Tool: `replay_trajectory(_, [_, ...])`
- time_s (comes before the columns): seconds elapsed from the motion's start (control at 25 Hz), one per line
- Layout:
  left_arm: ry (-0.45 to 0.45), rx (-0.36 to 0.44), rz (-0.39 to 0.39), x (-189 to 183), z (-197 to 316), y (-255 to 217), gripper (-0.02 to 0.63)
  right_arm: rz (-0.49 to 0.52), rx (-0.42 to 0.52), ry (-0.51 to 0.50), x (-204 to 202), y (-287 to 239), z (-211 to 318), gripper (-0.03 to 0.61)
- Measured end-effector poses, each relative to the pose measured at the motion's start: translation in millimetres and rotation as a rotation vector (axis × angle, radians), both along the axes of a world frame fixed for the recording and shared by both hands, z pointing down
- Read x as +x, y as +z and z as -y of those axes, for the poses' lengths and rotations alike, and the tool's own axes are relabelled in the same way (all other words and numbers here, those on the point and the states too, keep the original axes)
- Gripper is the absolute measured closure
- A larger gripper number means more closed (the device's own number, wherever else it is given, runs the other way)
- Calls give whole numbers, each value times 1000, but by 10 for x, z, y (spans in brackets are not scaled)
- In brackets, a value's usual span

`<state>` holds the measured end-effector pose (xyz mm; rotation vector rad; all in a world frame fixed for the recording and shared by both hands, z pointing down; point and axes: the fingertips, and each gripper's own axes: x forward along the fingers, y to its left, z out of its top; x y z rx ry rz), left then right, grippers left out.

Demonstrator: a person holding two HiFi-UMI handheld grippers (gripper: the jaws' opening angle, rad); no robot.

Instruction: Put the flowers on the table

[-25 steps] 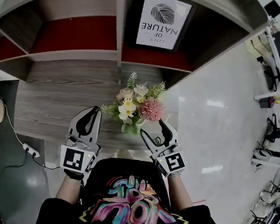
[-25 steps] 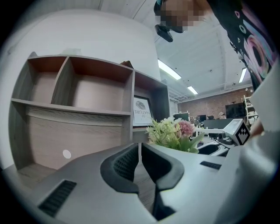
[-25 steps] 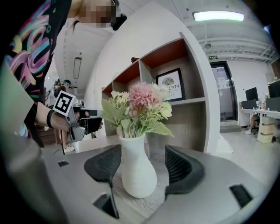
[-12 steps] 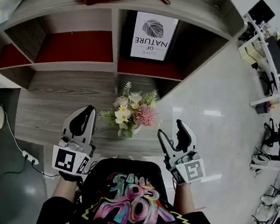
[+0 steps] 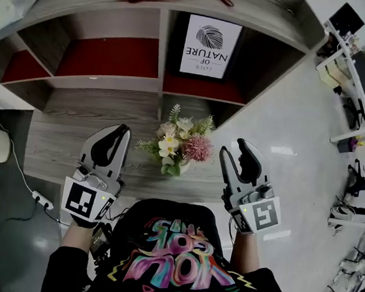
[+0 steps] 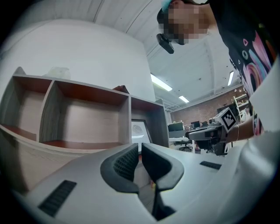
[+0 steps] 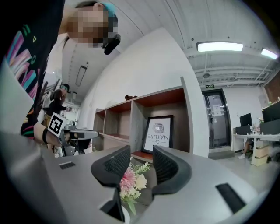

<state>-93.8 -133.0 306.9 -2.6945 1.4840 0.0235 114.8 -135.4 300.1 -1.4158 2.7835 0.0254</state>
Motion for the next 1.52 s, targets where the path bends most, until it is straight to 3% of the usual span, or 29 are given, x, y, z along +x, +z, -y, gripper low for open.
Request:
replay_trajectory(0.24, [2,-15,-1,-61,-71,23,575,-30,-53,-16,-85,104,44,483])
replay_trajectory(0.48, [3,-36,-18,-72,-111,61,580,-7,-37,-7,-167,80,67,563])
replay_trajectory(1.52, [11,-49,-13,-69,-157,96,591,9,-70,12,-45,234,47,565])
